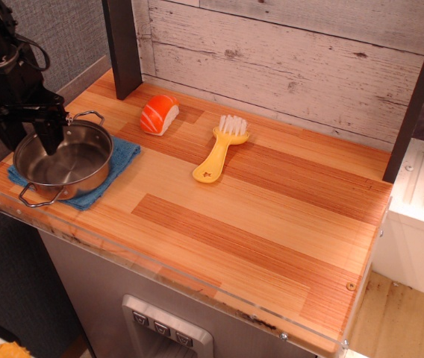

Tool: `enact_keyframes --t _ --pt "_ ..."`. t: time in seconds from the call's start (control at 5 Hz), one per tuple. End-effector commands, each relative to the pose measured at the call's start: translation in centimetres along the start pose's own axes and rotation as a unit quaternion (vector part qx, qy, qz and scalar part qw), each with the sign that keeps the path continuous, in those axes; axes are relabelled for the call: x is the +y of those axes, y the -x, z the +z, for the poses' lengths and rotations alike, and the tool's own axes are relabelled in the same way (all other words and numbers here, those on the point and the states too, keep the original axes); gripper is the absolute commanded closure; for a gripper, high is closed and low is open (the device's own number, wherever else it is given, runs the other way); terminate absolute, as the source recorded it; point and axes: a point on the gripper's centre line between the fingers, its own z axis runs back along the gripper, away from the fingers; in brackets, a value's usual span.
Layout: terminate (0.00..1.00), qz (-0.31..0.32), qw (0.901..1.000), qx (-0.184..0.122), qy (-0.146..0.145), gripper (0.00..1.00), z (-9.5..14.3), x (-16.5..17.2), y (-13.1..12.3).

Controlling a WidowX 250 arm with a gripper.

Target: Place the pot on top of the napkin.

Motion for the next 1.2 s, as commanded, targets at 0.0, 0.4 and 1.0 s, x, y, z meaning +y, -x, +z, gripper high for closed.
enact_keyframes --t 0.0,0.4,1.0 --pt "0.00 -0.055 0.9973 -0.046 -0.015 0.00 8.3 -4.3 0.0" --pt "0.00 -0.146 0.9890 -0.004 0.024 0.00 9.3 -13.1 0.5" --pt "0.00 -0.138 0.9901 -0.012 0.024 0.00 7.8 -14.5 1.2"
